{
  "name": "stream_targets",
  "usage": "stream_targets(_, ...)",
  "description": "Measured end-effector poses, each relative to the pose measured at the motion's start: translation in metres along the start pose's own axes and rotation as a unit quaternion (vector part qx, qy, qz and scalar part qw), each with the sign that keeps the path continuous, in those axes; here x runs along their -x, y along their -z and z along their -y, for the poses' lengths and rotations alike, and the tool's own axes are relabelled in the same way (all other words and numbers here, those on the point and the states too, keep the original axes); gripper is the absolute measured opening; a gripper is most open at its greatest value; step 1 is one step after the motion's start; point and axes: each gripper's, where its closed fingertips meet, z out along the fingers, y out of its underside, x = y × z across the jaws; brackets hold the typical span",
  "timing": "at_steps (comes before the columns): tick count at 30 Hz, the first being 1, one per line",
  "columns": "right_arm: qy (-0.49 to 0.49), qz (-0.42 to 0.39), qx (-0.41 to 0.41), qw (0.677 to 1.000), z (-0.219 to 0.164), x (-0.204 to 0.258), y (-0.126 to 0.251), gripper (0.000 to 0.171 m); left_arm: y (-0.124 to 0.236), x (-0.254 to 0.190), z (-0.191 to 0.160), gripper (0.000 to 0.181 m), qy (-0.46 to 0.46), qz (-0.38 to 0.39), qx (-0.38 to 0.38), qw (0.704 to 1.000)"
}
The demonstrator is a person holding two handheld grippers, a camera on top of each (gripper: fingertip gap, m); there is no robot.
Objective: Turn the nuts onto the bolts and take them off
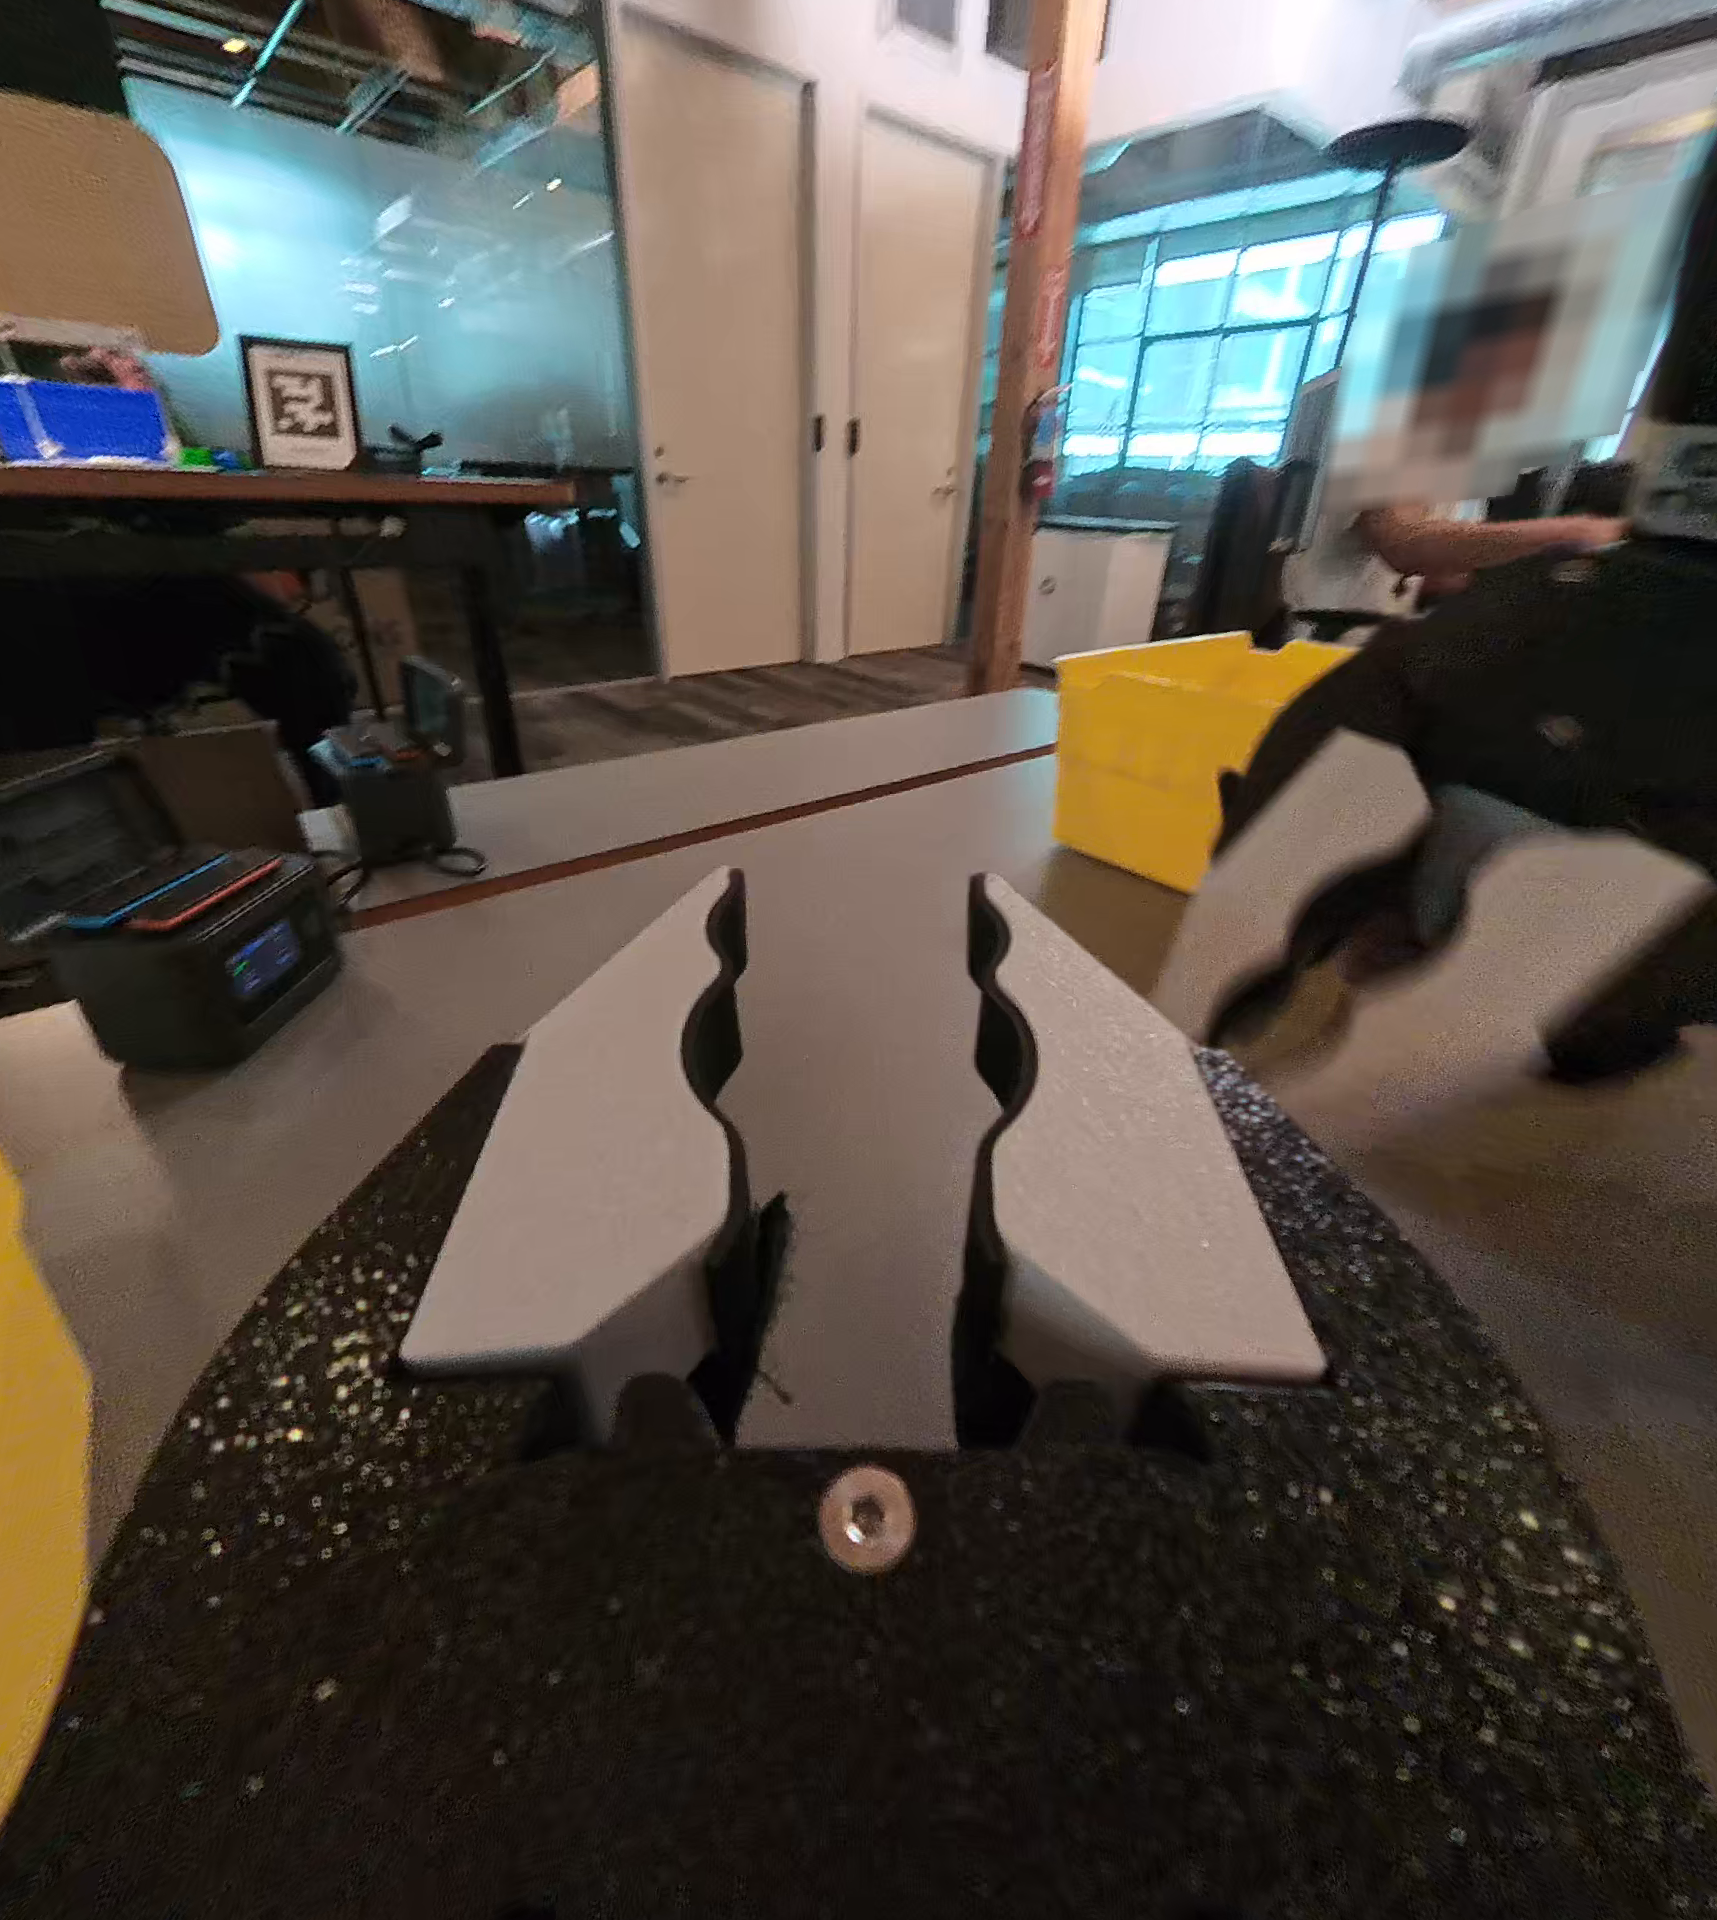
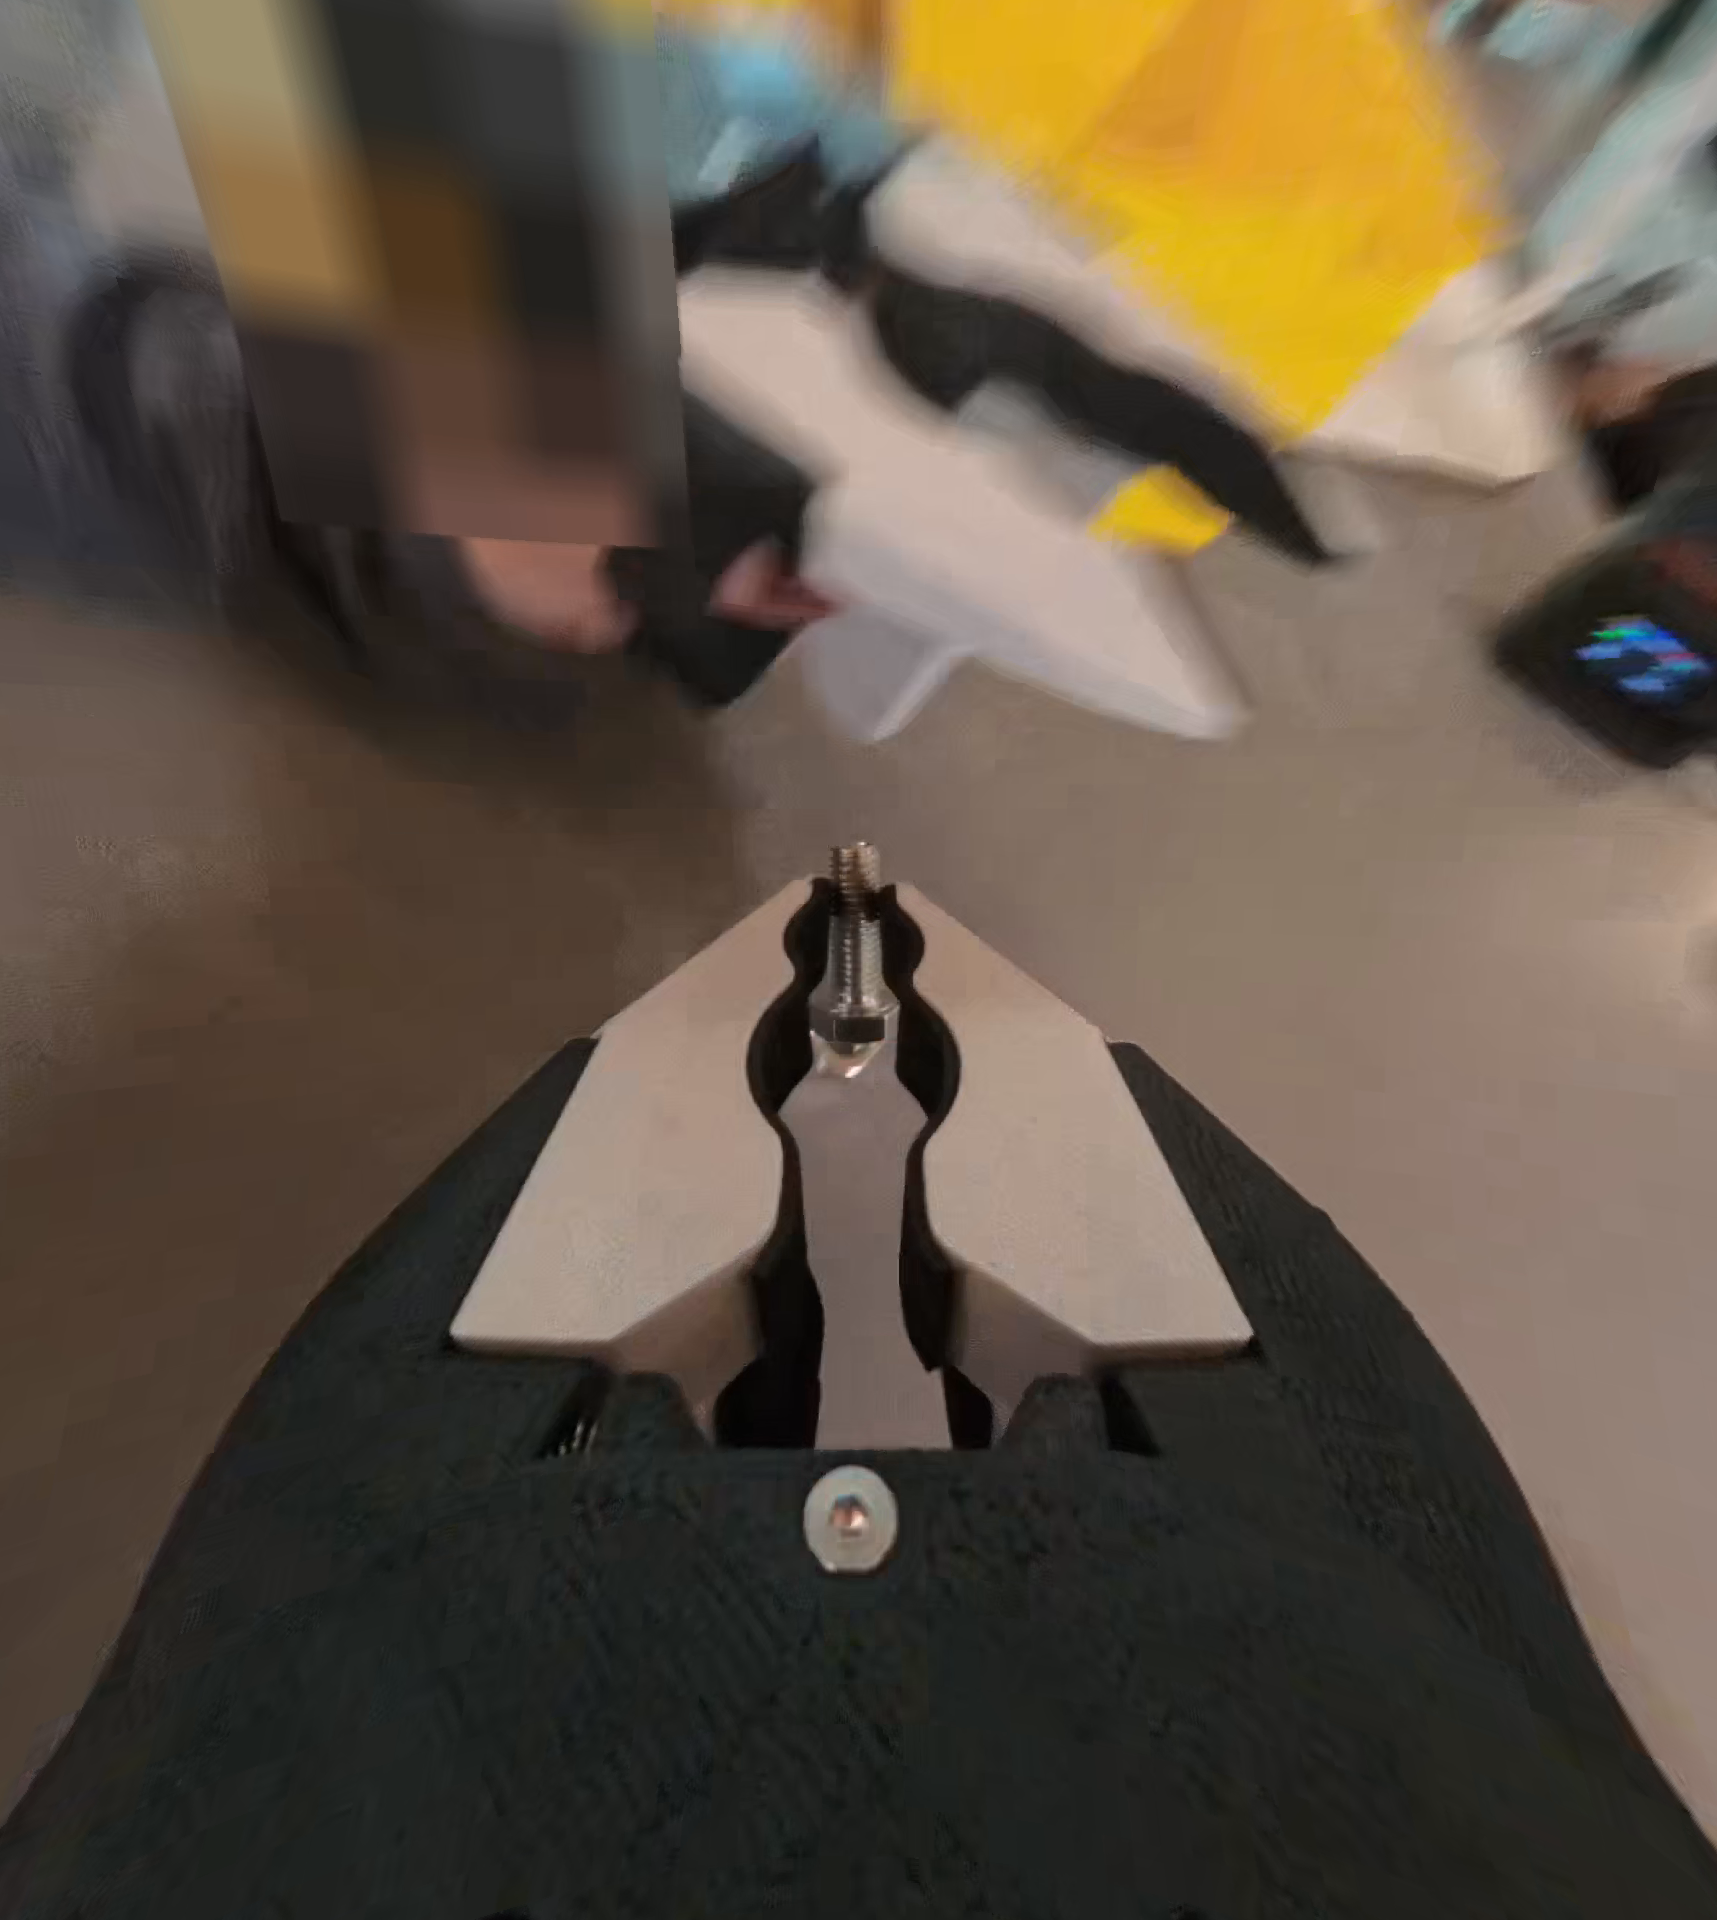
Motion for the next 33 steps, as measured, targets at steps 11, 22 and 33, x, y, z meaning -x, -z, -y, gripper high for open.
stream_targets(11,-0.194,0.039,-0.379,0.904,0.032,-0.018,0.091,0.008,0.006,-0.100,0.005,0.046,0.124,-0.292,0.002,0.948)
stream_targets(22,-0.170,0.038,-0.388,0.905,0.033,-0.008,0.077,0.007,0.001,-0.108,-0.012,0.017,0.078,-0.273,0.028,0.959)
stream_targets(33,-0.118,-0.010,-0.355,0.927,0.025,-0.014,0.088,0.008,0.004,-0.094,-0.009,0.000,-0.020,-0.231,0.029,0.972)
